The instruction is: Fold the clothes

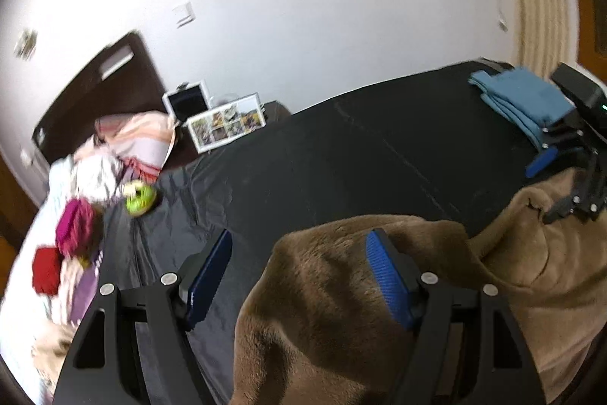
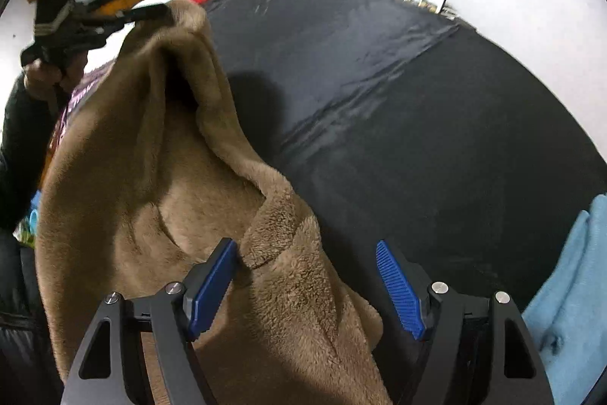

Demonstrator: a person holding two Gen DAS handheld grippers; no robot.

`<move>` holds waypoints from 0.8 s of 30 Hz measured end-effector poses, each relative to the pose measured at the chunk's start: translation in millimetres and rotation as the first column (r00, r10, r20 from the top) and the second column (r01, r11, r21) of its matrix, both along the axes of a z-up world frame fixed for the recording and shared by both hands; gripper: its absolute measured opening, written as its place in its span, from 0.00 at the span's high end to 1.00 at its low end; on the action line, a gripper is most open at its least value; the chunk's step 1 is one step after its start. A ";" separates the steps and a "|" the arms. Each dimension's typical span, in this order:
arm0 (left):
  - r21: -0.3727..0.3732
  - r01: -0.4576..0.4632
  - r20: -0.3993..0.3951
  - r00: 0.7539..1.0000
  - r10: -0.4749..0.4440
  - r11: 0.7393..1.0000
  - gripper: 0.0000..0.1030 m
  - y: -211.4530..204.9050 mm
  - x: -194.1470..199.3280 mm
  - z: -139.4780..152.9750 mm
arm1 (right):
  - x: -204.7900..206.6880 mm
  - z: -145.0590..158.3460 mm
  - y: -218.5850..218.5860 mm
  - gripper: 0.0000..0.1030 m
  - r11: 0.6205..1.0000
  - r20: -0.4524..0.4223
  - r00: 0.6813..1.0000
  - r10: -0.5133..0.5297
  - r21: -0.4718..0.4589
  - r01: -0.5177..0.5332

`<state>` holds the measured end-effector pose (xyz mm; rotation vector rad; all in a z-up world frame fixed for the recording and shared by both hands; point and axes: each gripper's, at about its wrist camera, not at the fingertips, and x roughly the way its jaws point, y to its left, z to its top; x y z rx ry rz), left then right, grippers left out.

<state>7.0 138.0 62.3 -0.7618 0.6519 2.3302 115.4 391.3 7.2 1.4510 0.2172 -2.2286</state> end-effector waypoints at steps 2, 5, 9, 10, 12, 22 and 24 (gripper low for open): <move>-0.039 0.073 -0.001 0.997 -0.073 0.997 0.25 10.9 1.9 1.2 | 1.0 -4.3 0.6 0.37 1.000 0.020 1.000 0.017 -0.005 -0.017; -0.110 0.147 0.010 0.989 -0.147 0.983 0.25 26.9 -1.7 -4.5 | 9.4 -0.2 1.1 0.69 1.000 -0.005 1.000 0.017 -0.003 -0.017; -0.162 0.196 0.050 0.980 -0.191 0.967 0.25 40.6 -9.0 -16.4 | 32.3 24.6 6.6 0.81 0.999 -0.107 0.993 -0.047 -0.022 0.045; -0.166 0.208 0.060 0.978 -0.201 0.964 0.25 42.0 -10.2 -18.7 | 38.2 31.0 8.0 0.82 0.998 -0.133 0.989 -0.063 -0.028 0.060; -0.161 0.223 0.078 0.974 -0.213 0.961 0.25 40.5 -12.4 -21.6 | 49.8 43.6 10.8 0.83 0.995 -0.184 0.978 -0.097 -0.041 0.091; -0.092 0.300 0.185 0.942 -0.280 0.949 0.23 29.8 -24.8 -33.1 | 87.5 102.3 35.6 0.83 0.958 -0.386 0.879 -0.281 -0.172 0.231; -0.119 0.300 0.174 0.945 -0.278 0.946 0.23 32.3 -25.8 -39.9 | 82.0 103.0 28.0 0.83 0.956 -0.391 0.874 -0.288 -0.178 0.235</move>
